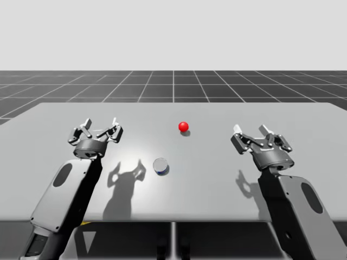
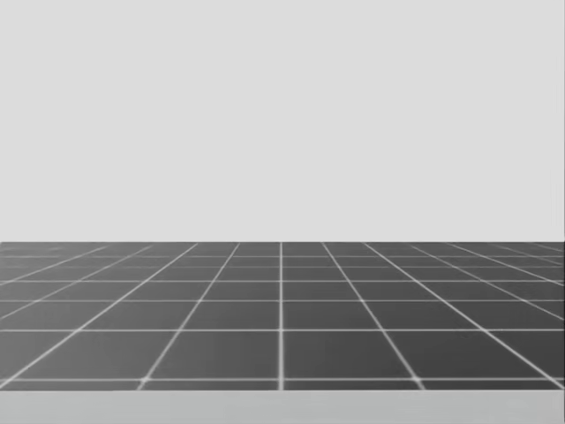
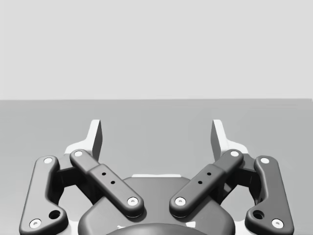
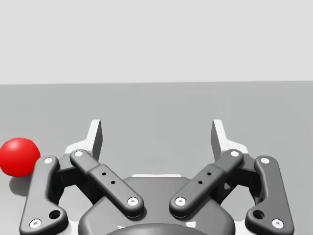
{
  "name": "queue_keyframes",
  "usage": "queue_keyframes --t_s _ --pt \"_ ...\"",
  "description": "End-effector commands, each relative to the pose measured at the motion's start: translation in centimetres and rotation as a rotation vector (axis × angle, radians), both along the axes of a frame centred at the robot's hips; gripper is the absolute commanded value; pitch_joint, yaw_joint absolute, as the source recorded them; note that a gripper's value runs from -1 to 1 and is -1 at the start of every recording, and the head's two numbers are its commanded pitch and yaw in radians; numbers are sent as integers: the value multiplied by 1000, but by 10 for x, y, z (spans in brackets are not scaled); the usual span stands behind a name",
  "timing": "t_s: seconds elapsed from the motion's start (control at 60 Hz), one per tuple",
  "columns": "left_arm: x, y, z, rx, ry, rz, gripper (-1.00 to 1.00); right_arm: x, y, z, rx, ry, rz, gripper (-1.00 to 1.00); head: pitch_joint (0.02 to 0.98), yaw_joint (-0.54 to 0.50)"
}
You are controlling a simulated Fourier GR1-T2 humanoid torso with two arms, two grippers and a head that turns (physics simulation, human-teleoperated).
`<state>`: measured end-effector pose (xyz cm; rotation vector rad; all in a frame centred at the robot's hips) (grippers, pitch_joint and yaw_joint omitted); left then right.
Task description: Watch the red light. When it turns green, pick up the object.
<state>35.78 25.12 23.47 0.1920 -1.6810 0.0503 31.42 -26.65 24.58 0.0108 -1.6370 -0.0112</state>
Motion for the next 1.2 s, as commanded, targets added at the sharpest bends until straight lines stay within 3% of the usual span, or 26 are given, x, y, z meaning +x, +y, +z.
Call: queue_keyframes --t_s 0.017,0.133,0.283,0.583,0.867,1.2 --pt "7 3 -8 13 22 8 -1000 3 -2 -8 -6 -3 -7 -1000 74 -4" --pt "8 3 -9 17 26 4 -1000 3 -2 -7 -29 9 7 -1000 88 -2" --pt "8 2 -9 17 30 -1 -1000 5 -1 -9 -58 38 10 -1000 179 3" --pt "9 3 -10 33 35 -5 -1000 4 0 -9 -63 38 12 -1000 394 16" --pt "8 3 -10 50 32 -9 -1000 4 1 -10 -77 40 10 -1000 559 -54" --pt "6 2 -8 49 21 -19 -1000 4 2 -10 -83 41 10 -1000 614 -76"
